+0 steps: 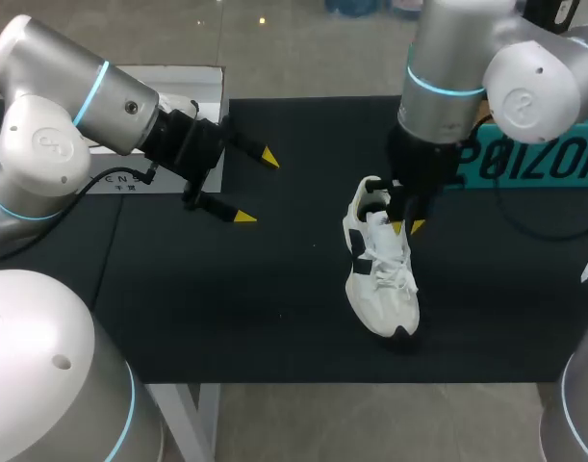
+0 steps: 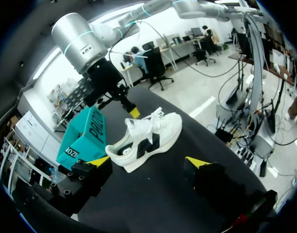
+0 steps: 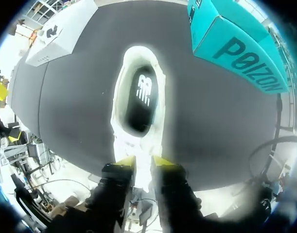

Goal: Take the shoe out of the shoebox, open the shoe tongue, remove and reinsert the insole, then place the shoe into the shoebox

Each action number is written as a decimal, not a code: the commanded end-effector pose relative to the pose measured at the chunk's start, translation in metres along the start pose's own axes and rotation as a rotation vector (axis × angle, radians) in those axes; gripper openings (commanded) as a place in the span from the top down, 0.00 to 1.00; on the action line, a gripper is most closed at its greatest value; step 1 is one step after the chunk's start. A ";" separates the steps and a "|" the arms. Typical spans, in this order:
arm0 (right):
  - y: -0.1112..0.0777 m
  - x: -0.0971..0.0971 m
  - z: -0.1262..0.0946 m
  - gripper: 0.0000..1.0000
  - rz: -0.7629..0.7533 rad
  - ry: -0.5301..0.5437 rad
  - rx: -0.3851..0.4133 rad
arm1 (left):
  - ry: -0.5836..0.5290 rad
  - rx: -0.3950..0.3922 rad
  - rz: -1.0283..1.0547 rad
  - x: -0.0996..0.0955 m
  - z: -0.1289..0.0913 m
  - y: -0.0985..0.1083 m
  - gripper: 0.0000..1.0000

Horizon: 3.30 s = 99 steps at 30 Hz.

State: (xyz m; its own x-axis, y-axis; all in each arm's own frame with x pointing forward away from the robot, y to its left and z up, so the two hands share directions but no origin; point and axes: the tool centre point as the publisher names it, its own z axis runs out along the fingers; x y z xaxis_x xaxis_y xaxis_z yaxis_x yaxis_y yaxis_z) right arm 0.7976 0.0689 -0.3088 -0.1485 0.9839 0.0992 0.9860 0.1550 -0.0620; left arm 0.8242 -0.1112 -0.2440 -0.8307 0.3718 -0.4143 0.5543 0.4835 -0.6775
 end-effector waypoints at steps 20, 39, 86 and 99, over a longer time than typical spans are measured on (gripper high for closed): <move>0.046 -0.002 -0.027 1.00 -0.338 -0.056 -0.082 | 0.003 -0.002 0.000 0.000 0.000 0.000 0.00; 0.055 0.001 -0.041 0.00 -0.582 -0.075 -0.048 | 0.003 -0.002 0.000 0.000 0.000 0.000 0.00; 0.102 -0.005 -0.020 0.00 -1.478 -0.035 -0.148 | 0.003 -0.002 0.000 0.000 0.000 0.000 0.00; 0.140 0.000 0.002 0.00 -1.480 -0.026 -0.131 | 0.003 -0.002 0.000 0.000 0.000 0.000 0.00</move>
State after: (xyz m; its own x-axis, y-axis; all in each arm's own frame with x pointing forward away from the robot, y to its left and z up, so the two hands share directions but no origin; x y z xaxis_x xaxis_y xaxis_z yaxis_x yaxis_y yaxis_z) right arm 0.9243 0.0825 -0.3095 -0.9973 -0.0524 -0.0519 -0.0605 0.9838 0.1688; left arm 0.8241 -0.1110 -0.2439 -0.8308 0.3717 -0.4143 0.5542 0.4835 -0.6776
